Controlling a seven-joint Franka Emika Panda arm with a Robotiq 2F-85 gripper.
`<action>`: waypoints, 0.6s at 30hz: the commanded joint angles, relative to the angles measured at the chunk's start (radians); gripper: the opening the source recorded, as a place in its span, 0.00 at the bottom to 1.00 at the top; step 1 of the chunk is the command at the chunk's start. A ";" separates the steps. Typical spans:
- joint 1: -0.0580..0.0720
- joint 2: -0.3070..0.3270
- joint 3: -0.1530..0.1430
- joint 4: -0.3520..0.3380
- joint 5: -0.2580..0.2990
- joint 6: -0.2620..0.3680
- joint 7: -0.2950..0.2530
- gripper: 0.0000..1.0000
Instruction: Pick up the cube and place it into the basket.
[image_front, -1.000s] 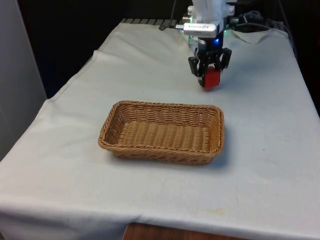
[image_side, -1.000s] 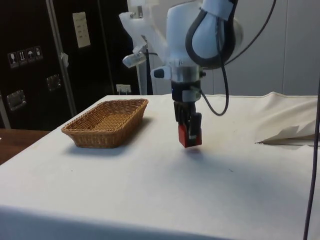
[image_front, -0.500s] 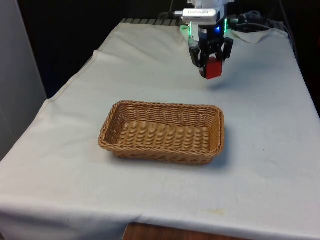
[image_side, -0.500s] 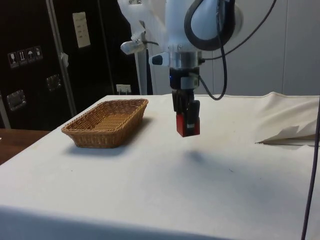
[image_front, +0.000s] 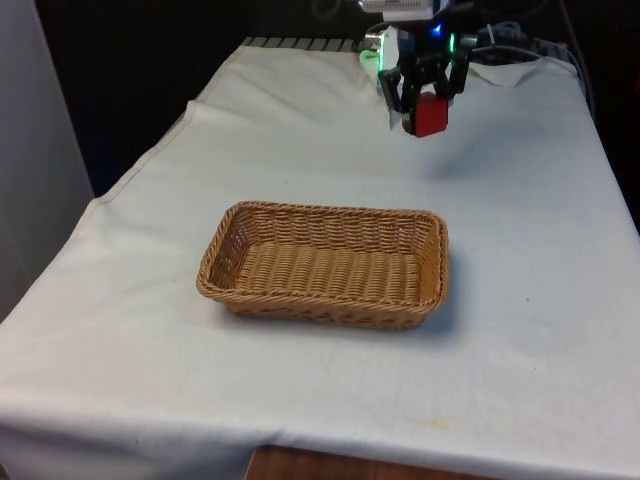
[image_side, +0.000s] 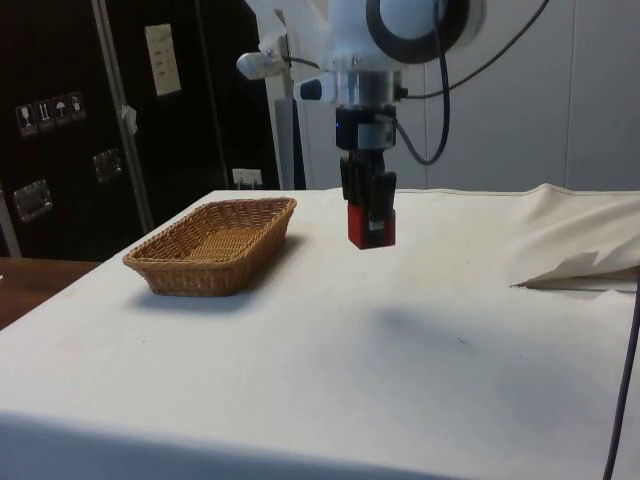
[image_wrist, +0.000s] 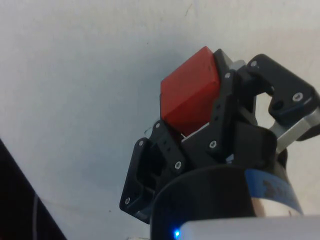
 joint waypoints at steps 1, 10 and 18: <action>-0.004 -0.010 -0.002 0.002 -0.019 -0.014 0.010 0.01; 0.000 -0.046 -0.003 0.007 0.000 -0.050 0.000 0.01; -0.008 -0.062 -0.013 0.047 -0.017 -0.135 0.007 0.01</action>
